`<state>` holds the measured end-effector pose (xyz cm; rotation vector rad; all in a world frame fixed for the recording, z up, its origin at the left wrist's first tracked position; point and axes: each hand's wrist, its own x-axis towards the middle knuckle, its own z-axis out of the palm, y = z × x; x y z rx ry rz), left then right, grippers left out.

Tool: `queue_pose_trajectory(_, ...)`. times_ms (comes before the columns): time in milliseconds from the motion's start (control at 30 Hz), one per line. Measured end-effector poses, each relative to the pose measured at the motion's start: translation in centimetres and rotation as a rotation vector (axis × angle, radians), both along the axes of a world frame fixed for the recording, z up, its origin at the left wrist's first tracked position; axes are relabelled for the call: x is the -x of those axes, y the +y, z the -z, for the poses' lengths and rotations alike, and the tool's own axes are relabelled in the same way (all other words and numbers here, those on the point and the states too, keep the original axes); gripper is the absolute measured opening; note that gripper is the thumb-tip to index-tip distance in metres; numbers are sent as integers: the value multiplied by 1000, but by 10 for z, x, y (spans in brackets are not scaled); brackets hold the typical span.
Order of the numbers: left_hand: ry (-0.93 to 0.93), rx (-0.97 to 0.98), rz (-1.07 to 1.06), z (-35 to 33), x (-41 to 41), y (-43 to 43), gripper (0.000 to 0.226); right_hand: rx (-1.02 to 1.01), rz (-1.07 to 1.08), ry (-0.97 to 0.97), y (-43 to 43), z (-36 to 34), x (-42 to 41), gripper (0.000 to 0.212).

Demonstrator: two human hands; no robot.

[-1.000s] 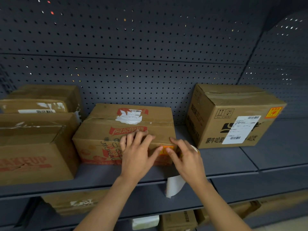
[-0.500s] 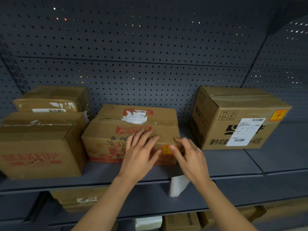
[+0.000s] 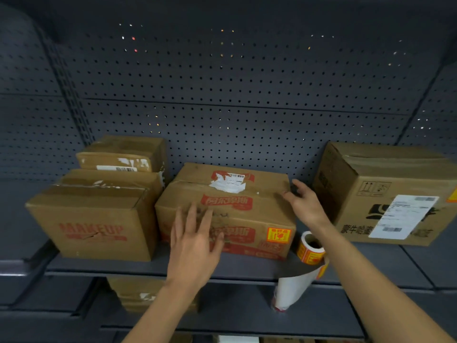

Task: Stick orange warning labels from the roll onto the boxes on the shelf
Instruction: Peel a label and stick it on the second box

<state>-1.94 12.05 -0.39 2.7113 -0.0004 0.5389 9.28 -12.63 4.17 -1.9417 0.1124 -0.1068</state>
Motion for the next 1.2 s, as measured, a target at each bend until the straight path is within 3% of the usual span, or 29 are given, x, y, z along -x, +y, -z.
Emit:
queue_pose_trajectory(67,60,-7,13,3,1,0,69,-75,-71,80,4,-2,-8,62)
queue_pose_trajectory(167,50,1,33,4,1,2,79,21,-126,144,10,11,-10,60)
queue_pose_trajectory(367,83,80,62,0,4,6,81,76,-78,107,7,25,7,68)
queue_pose_trajectory(467,94,197,80,-4,3,9,82,103,-69,93,11,19,28,60)
queue_pose_trajectory(767,76,472,114,-9,2,10,51,208,-61,46,10,12,66,57)
queue_pose_trajectory(900,48,710,48,-11,10,-1,61,304,35,-53,4,-4,46,63)
queue_pose_trajectory(1000,63,994,-41,-7,13,-11,81,440,-63,-89,5,-20,13,64)
queue_pose_trajectory(1200,304,1479,-92,-8,11,-31,112,789,-324,165,25,-32,-31,83)
